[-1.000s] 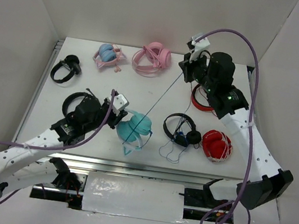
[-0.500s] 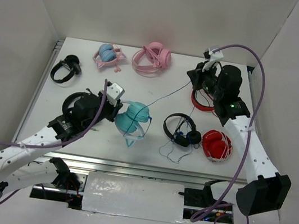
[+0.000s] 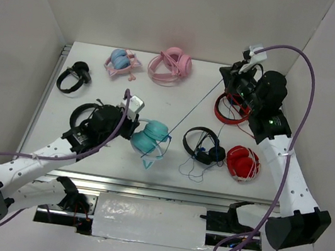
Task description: Wrap the headphones
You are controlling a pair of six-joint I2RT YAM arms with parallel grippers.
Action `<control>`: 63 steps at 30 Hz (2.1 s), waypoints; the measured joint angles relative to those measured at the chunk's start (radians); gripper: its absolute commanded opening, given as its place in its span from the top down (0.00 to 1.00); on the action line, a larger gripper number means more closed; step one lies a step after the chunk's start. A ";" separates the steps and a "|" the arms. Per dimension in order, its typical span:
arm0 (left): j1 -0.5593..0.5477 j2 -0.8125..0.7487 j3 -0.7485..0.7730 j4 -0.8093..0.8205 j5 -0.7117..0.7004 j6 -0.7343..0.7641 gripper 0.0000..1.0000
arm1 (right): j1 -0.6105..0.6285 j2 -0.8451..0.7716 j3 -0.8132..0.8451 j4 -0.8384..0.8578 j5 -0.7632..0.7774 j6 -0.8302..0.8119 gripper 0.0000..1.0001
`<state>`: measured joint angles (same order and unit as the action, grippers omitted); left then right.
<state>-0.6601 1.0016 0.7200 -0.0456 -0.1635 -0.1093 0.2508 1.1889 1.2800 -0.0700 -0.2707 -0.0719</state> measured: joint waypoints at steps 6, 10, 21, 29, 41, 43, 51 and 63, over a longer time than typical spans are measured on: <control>0.000 -0.096 -0.029 0.004 0.082 -0.004 1.00 | 0.000 0.056 0.049 -0.021 -0.007 -0.008 1.00; 0.000 -0.171 -0.042 0.005 0.122 -0.023 1.00 | -0.006 0.108 0.054 -0.015 -0.028 0.001 1.00; 0.000 -0.236 0.098 -0.050 0.151 -0.133 1.00 | -0.105 0.246 -0.352 0.506 -0.376 0.285 1.00; -0.003 -0.200 0.338 -0.147 -0.044 -0.321 1.00 | -0.055 0.309 -0.586 1.094 -0.539 0.581 0.73; -0.004 -0.037 0.576 -0.248 -0.227 -0.420 1.00 | 0.159 0.307 -0.652 1.234 -0.473 0.607 0.42; -0.004 -0.021 0.621 -0.263 -0.251 -0.420 1.00 | 0.194 0.306 -0.636 1.180 -0.455 0.561 0.40; -0.004 0.050 0.809 -0.283 -0.309 -0.414 1.00 | 0.388 0.414 -0.456 0.972 -0.358 0.373 0.11; -0.004 0.098 0.931 -0.310 -0.455 -0.357 1.00 | 0.566 0.601 -0.380 0.864 -0.287 0.365 0.00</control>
<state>-0.6640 1.0996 1.6512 -0.3557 -0.6189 -0.4660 0.8165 1.7901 0.9001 0.7940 -0.5579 0.2928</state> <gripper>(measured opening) 0.269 0.994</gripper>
